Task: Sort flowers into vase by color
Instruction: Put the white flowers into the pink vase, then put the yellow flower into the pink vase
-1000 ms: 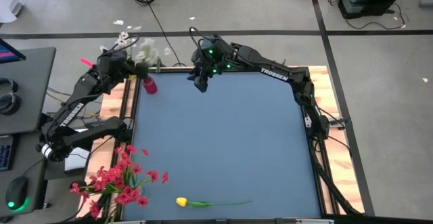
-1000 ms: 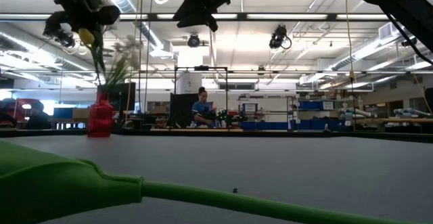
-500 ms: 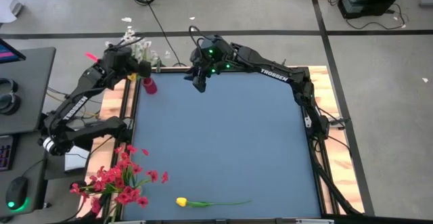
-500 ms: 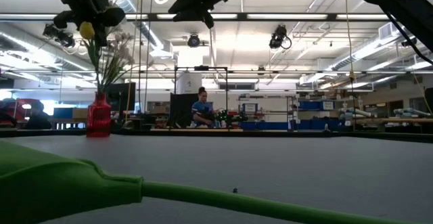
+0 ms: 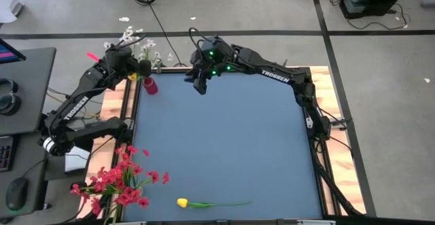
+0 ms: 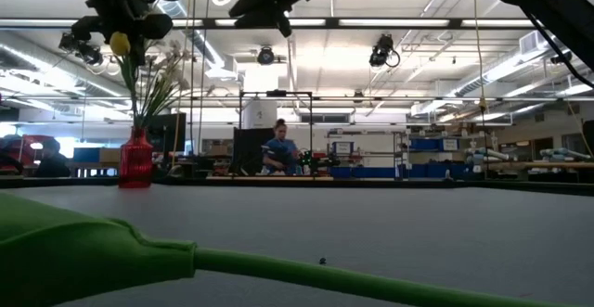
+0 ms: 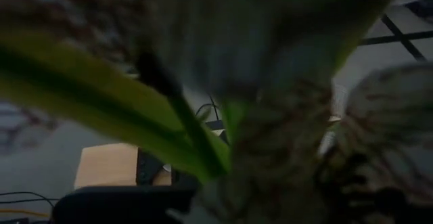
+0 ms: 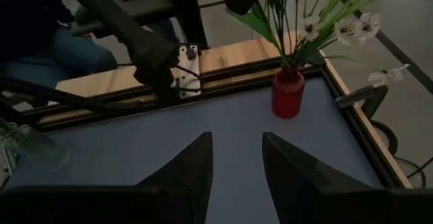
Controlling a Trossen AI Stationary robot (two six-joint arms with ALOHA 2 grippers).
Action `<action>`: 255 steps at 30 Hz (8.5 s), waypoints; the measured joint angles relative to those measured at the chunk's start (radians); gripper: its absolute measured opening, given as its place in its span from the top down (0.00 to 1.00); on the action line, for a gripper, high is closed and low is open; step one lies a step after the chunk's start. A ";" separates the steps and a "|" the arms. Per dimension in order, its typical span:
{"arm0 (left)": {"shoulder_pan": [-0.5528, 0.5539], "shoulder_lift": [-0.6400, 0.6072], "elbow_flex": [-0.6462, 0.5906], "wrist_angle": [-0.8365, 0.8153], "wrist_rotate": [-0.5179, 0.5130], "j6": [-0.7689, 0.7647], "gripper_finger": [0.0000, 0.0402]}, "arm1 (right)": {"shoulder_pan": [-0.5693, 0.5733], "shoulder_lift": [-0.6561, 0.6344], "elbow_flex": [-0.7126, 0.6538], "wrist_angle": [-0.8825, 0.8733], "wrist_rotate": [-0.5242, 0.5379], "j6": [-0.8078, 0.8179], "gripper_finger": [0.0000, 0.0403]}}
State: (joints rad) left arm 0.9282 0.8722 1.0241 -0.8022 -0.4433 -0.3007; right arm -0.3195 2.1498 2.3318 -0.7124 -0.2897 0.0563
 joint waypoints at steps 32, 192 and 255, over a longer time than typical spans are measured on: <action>-0.001 -0.152 0.156 -0.240 0.141 -0.056 0.19 | 0.026 0.000 0.000 -0.050 0.008 0.037 0.60; -0.501 0.189 0.082 0.784 0.438 -0.063 0.50 | -0.131 -0.135 -0.742 1.602 -0.409 0.384 0.97; -0.502 0.014 0.206 0.205 -0.020 0.209 1.00 | -0.327 -0.133 -0.749 1.266 -0.631 0.557 0.58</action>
State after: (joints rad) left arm 0.4264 0.8860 1.2296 -0.5972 -0.4634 -0.0922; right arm -0.6462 2.0167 1.5832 0.5533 -0.9210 0.6134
